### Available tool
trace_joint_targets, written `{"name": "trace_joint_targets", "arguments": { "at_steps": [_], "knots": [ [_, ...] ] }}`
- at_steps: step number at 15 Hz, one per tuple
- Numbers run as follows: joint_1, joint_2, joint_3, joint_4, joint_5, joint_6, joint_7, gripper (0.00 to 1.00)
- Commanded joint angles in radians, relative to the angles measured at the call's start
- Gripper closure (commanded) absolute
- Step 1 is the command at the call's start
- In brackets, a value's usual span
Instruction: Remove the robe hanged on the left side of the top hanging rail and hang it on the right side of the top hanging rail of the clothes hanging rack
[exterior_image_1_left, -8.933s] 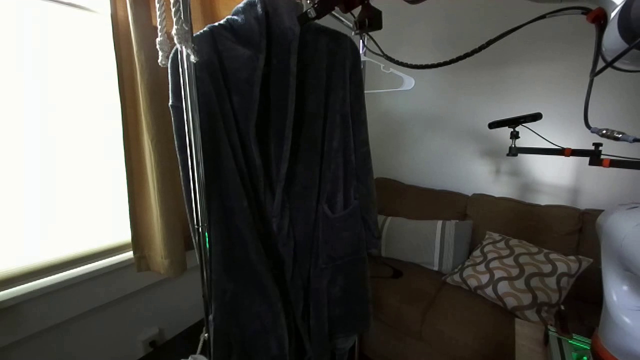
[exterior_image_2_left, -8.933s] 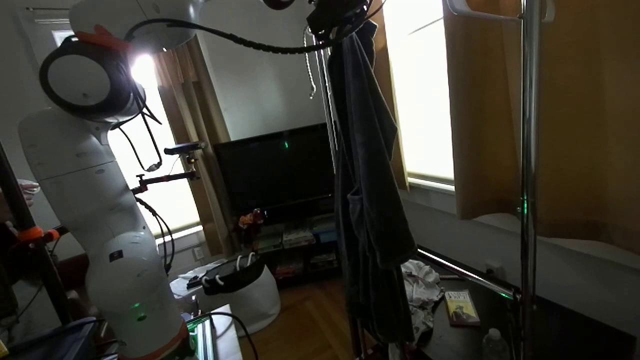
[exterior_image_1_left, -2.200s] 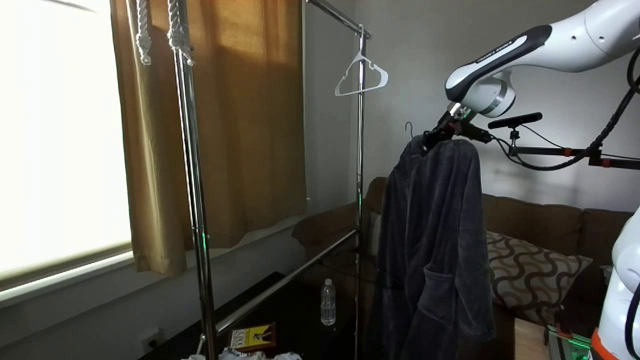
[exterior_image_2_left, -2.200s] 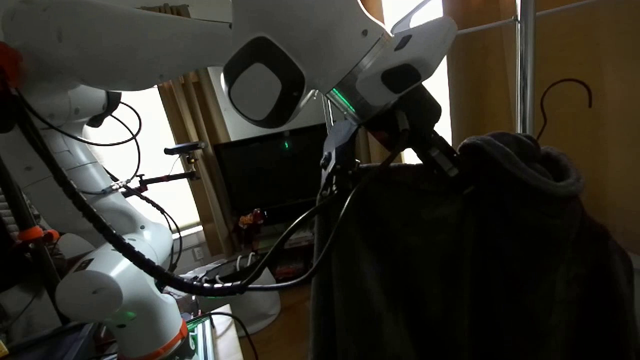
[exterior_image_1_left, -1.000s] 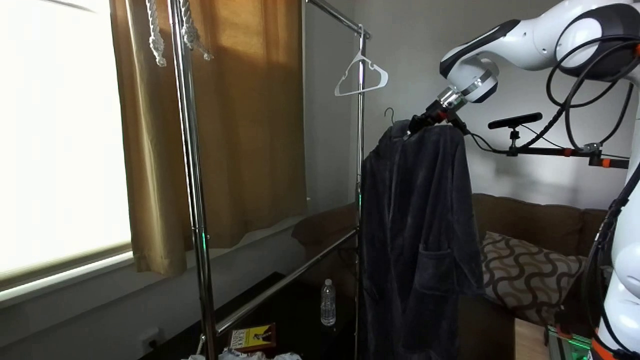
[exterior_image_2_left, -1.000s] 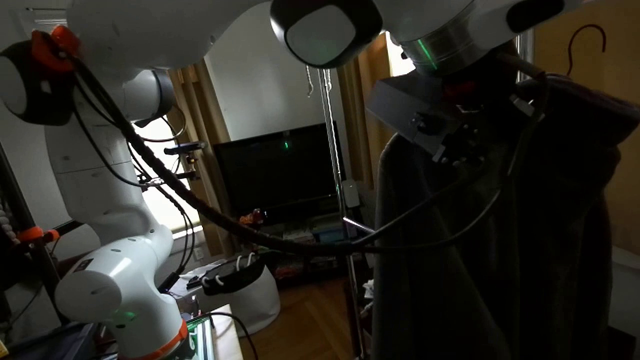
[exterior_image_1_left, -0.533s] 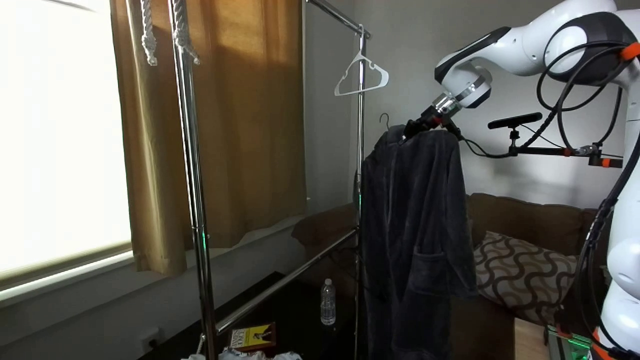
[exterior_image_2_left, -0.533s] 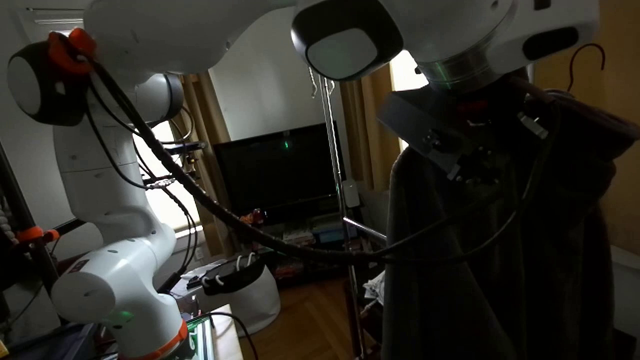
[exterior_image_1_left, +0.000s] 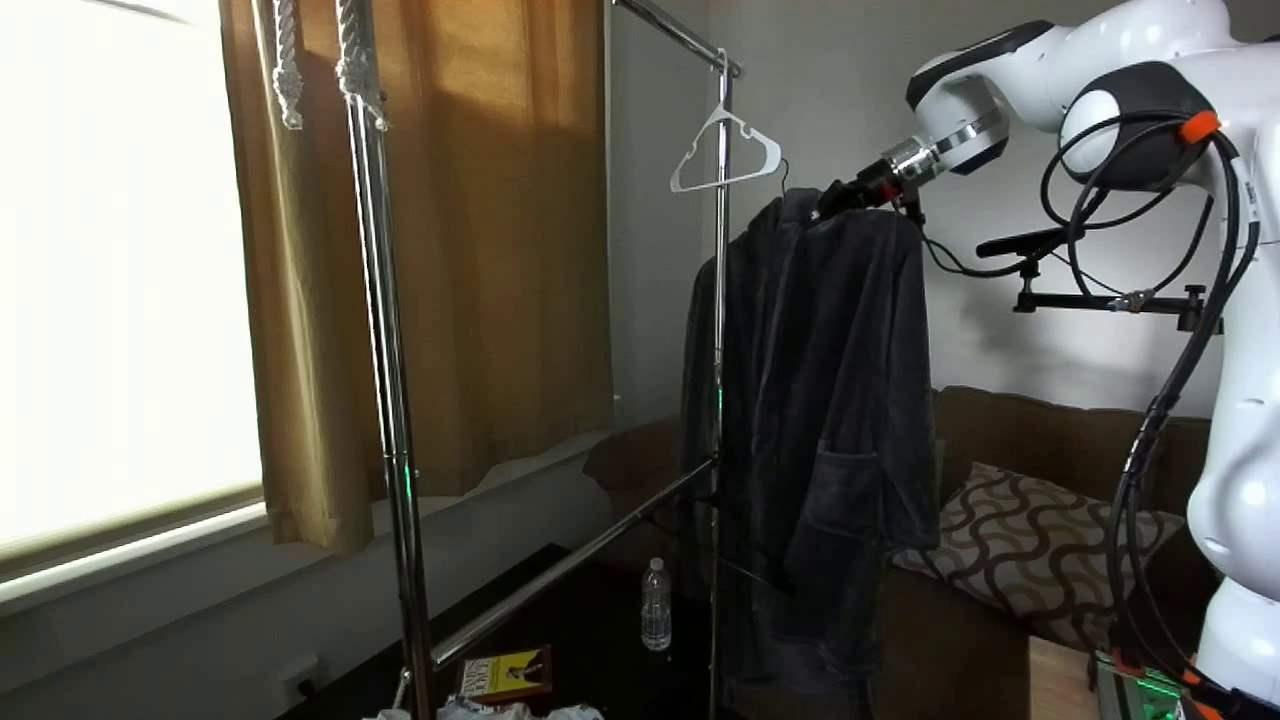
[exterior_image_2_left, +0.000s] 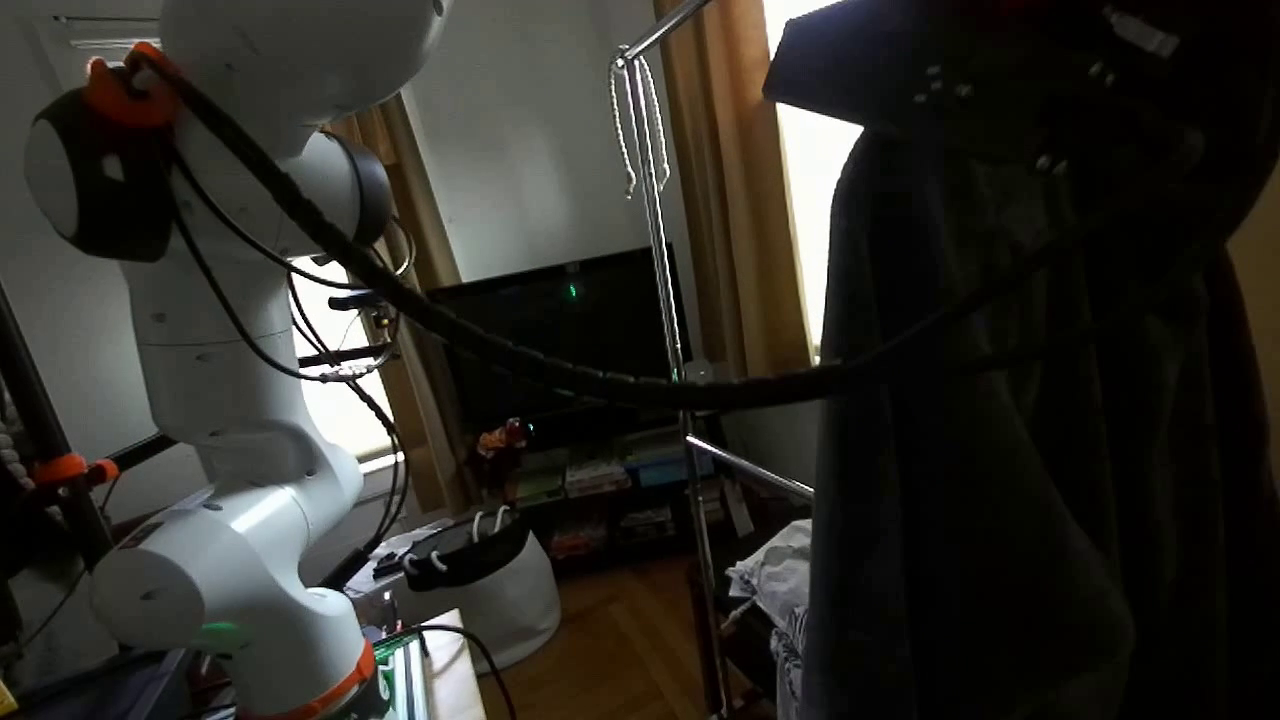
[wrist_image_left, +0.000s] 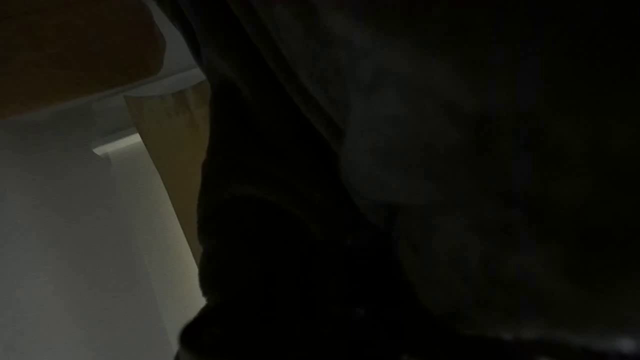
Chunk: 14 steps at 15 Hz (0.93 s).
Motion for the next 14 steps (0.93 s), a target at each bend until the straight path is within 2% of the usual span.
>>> {"name": "trace_joint_targets", "arguments": {
  "at_steps": [1,4,5,6,7,14],
  "knots": [
    [-0.067,0.068,0.030,0.193,0.080,-0.077,-0.032,0.98],
    [-0.090,0.098,0.059,0.291,0.126,-0.019,0.041,0.98],
    [-0.049,0.064,0.032,0.194,0.061,-0.032,-0.004,0.93],
    [-0.056,0.074,0.037,0.223,0.072,-0.029,0.010,0.93],
    [-0.060,0.081,0.040,0.243,0.077,-0.029,0.019,0.98],
    [-0.097,0.087,0.048,0.291,0.206,-0.045,0.008,0.98]
  ]
}}
